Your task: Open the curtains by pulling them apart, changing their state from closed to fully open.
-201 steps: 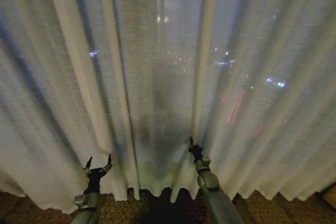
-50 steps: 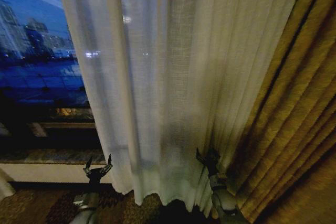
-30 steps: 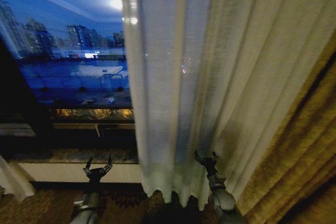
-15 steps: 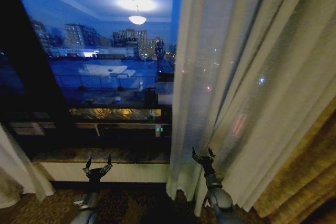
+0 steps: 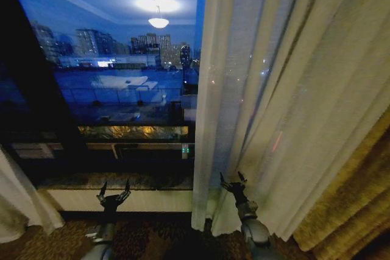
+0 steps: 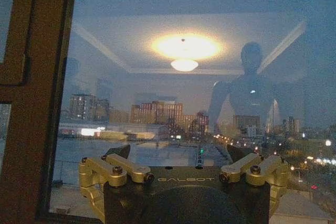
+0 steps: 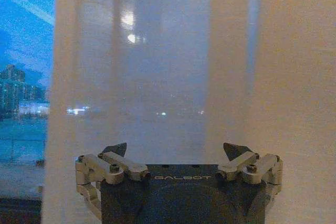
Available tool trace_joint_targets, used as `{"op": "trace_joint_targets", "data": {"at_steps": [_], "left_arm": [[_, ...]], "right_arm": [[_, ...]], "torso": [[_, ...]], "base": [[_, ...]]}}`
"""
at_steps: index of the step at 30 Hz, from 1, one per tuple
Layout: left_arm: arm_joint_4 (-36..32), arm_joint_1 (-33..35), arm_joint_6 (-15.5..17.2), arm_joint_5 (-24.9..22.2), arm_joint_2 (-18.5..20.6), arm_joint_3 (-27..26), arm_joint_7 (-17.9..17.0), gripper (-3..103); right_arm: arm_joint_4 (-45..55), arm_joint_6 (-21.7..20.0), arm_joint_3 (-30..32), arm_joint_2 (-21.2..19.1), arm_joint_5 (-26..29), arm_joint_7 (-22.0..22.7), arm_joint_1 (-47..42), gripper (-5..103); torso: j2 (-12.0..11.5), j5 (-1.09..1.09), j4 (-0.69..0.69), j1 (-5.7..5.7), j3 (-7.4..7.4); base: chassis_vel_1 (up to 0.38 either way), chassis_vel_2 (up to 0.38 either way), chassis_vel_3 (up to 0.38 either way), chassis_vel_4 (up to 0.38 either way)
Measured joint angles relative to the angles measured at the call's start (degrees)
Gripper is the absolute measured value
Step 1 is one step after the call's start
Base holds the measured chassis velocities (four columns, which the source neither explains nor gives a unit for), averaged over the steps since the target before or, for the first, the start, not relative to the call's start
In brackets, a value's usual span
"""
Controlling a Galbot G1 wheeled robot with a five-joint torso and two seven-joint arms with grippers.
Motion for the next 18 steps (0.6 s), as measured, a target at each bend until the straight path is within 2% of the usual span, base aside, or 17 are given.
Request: {"op": "trace_joint_targets", "data": {"at_steps": [9,11,18], "left_arm": [[0.00,0.00,0.00,0.00,0.00,-0.02,0.00,100],[0.00,0.00,0.00,0.00,0.01,-0.03,-0.03,100],[0.00,0.00,0.00,0.00,0.00,-0.02,-0.03,100]], "right_arm": [[-0.28,1.28,-0.29,0.07,2.33,0.44,0.24,100],[-0.82,2.73,0.00,0.07,1.14,0.34,0.69,100],[-0.96,3.27,-0.02,0.01,-0.64,0.31,0.71,100]], "torso": [[0.00,0.02,0.00,0.00,0.00],[0.00,-0.01,0.01,0.01,0.00],[0.00,0.02,-0.01,0.00,0.00]], "base": [[0.092,0.094,-0.098,-0.106],[0.057,0.070,-0.055,-0.067],[0.024,0.020,-0.018,-0.015]]}}
